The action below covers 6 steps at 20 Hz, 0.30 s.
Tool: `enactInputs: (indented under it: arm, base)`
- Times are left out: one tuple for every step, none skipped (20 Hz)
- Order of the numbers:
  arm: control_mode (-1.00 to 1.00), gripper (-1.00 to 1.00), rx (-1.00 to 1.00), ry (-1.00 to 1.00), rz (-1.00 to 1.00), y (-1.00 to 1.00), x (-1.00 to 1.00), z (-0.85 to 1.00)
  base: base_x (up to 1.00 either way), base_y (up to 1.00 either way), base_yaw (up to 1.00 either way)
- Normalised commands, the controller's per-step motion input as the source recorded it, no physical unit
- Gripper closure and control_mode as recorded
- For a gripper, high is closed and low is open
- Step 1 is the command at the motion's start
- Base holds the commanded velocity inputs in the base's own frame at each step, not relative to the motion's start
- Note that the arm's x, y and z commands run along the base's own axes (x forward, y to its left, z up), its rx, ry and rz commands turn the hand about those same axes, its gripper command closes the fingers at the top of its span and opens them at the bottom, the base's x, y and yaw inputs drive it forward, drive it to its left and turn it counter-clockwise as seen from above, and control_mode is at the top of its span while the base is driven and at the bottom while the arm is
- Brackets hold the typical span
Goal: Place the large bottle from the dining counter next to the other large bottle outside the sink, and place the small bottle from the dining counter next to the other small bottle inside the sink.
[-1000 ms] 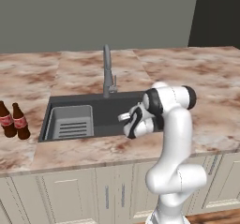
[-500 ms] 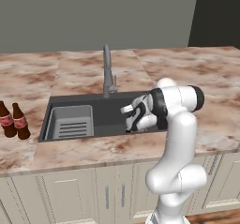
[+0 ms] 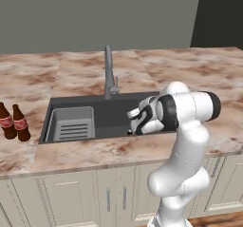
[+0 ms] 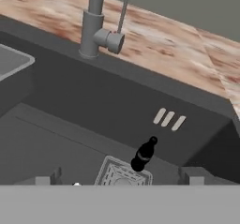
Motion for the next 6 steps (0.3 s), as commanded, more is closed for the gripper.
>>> enactInputs:
  arm:
    - [-1.00,-1.00,-0.04,-0.05,0.04,0.00,-0.66,0.61]
    - [-1.00,-1.00,-0.02,-0.03,0.03,-0.01,-0.54,0.66]
    - [-1.00,-1.00,-0.01,-0.03,0.02,-0.07,-0.54,0.73]
    - [-1.00,-1.00,-0.02,-0.02,0.01,-0.05,-0.50,0.74]
    - [-1.00,-1.00,-0.02,0.00,0.00,-0.04,-0.43,0.75]
    - [-1.00,-1.00,-0.03,0.00,0.00,-0.05,-0.34,0.77]
  base:
    - [0.00,0.00,0.00]
    - [0.00,0.00,0.00]
    - [0.00,0.00,0.00]
    - [0.00,0.00,0.00]
    - [0.00,0.00,0.00]
    - [0.00,0.00,0.00]
